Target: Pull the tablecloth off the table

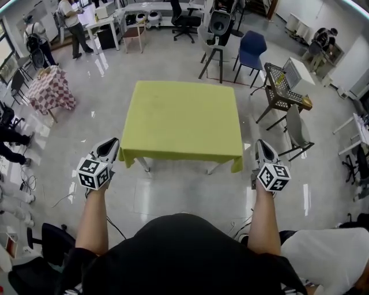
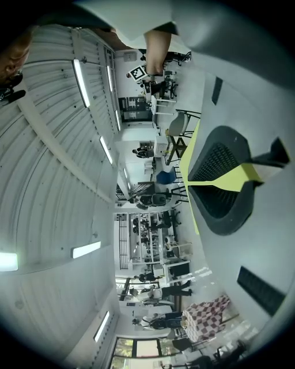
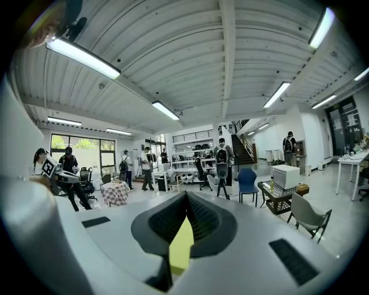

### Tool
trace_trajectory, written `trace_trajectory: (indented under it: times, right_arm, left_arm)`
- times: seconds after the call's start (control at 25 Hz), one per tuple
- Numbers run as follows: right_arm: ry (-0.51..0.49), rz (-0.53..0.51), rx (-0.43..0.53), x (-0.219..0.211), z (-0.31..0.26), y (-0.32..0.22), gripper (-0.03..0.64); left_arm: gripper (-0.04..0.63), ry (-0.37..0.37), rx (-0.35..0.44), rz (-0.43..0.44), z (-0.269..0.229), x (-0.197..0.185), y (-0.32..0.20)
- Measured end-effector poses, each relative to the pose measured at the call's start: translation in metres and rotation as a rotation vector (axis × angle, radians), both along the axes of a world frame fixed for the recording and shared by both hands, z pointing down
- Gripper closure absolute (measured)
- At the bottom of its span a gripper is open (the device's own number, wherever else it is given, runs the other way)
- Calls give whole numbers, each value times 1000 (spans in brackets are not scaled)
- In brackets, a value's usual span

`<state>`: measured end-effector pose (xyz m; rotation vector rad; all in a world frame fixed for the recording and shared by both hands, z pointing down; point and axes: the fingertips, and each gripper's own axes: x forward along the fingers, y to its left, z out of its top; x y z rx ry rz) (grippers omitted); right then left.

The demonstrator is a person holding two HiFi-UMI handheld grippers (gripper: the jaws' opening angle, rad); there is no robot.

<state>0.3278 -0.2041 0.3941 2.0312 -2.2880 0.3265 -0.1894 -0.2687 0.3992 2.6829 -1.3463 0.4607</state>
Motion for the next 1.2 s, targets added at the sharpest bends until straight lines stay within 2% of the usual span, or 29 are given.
trace_trajectory:
  times: [0.32,0.72,1.04,1.2]
  right_arm:
    - [7,-35,-3,24,6,-36,597]
    - [14,-10,-2,32,8,-65,597]
    - [-9,63,10,21,-2,-98,597]
    - [10,73,12,5,-11,-116,597]
  left_arm:
    - [566,10,-6,-38,8,22,-17]
    - [566,16,-24,-38,20,17,-50]
    - [566,24,-31,23,25,9,-102]
    - [566,31,-20,56,15,2,-134]
